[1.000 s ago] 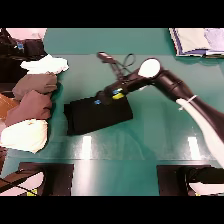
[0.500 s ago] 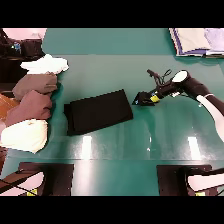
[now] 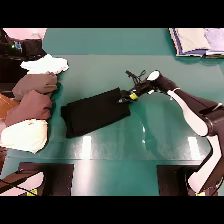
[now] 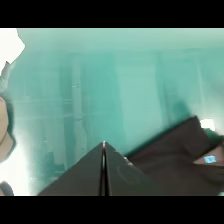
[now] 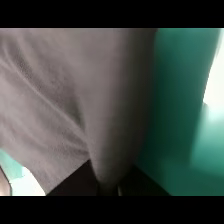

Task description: Fold the shirts.

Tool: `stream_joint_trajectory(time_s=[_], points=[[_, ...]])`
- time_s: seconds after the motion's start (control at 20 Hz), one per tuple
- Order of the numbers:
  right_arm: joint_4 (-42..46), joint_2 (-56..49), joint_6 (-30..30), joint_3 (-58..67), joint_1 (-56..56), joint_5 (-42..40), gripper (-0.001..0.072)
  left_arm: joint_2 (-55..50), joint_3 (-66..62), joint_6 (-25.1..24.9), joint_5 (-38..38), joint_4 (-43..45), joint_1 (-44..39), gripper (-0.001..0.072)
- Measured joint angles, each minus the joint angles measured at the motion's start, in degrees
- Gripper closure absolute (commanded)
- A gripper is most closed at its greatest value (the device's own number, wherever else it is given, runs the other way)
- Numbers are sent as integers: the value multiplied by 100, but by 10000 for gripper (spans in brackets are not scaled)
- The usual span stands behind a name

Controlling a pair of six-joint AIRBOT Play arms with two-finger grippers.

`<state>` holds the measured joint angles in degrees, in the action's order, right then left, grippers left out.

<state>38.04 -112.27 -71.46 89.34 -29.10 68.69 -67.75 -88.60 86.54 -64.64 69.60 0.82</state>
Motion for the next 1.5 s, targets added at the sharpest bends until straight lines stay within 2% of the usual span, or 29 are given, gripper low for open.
stream_joint_trajectory(time_s=[0.2, 0.4, 0.65, 0.9, 1.1, 1.3, 1.35, 1.4, 1.45, 1.5], points=[[-94, -13, 0, 409, 15, -59, 694, 2, 0, -2, -26, -13, -363, 685], [498, 649, -177, 404, 730, -114, 694, 2, 0, -42, -48, 35, -828, 685], [1375, 2194, -540, -627, 2691, -437, 694, 2, 0, -50, -50, 48, -1110, 685], [1668, 3681, -671, -1888, 5337, -881, 695, 2, 0, 9, -22, 46, -1167, 685], [1742, 4406, -750, -2778, 7121, -1137, 695, 2, 0, 129, 103, 39, -1178, 685], [1976, 4664, -763, -3296, 8063, -1209, 682, 2, 0, 173, 164, 33, -1178, 684], [2096, 4686, -769, -3333, 8166, -1196, 475, 2, 0, 179, 166, 28, -1178, 684], [2229, 4712, -769, -3340, 8249, -1163, 187, 2, 0, 188, 168, 28, -1178, 684], [2391, 4723, -769, -3314, 8306, -1082, 80, 2, 0, 190, 168, 26, -1178, 684], [2581, 4732, -769, -3254, 8347, -981, 81, 2, 0, 190, 168, 26, -1178, 684]])
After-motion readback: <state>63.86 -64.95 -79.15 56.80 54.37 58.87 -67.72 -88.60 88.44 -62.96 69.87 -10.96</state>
